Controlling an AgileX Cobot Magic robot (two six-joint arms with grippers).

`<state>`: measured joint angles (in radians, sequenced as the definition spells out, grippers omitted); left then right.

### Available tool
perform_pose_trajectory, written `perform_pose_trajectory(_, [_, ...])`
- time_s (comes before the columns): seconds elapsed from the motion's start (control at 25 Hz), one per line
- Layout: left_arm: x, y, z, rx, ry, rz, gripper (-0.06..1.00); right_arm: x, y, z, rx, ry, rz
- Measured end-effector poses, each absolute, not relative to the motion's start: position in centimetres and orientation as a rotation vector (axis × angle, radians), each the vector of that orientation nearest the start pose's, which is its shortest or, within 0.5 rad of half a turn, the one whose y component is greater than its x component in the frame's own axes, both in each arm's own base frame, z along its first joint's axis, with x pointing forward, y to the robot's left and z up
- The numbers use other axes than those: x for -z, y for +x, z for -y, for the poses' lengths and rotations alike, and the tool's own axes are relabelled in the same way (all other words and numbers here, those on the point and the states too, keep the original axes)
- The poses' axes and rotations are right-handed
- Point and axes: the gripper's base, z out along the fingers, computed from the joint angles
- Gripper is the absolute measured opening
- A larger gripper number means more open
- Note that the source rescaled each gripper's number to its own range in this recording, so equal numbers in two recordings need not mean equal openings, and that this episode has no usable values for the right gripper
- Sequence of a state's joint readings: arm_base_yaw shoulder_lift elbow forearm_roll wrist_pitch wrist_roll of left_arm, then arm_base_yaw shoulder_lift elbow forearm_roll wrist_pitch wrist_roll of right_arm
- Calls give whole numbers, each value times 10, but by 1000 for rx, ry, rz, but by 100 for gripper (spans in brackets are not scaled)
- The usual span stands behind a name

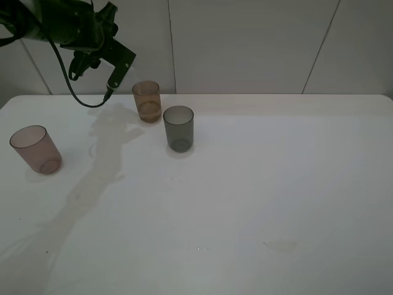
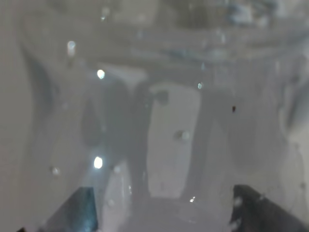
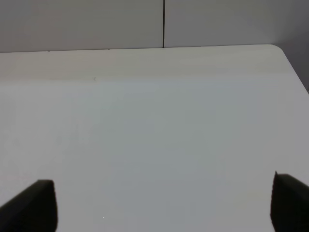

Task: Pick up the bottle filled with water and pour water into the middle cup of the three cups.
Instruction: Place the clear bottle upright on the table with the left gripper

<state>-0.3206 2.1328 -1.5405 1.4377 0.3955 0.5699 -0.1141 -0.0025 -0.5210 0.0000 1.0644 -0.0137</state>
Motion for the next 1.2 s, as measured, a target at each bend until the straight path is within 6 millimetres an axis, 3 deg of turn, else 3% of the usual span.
perform_pose_trajectory(0.64, [-195, 471, 126, 1670, -2775, 1549, 1, -283, -8, -1, 81, 102, -2023])
perform_pose_trajectory(1.2, [-189, 469, 125, 1697, -2797, 1373, 1, -283, -8, -1, 81, 102, -2023])
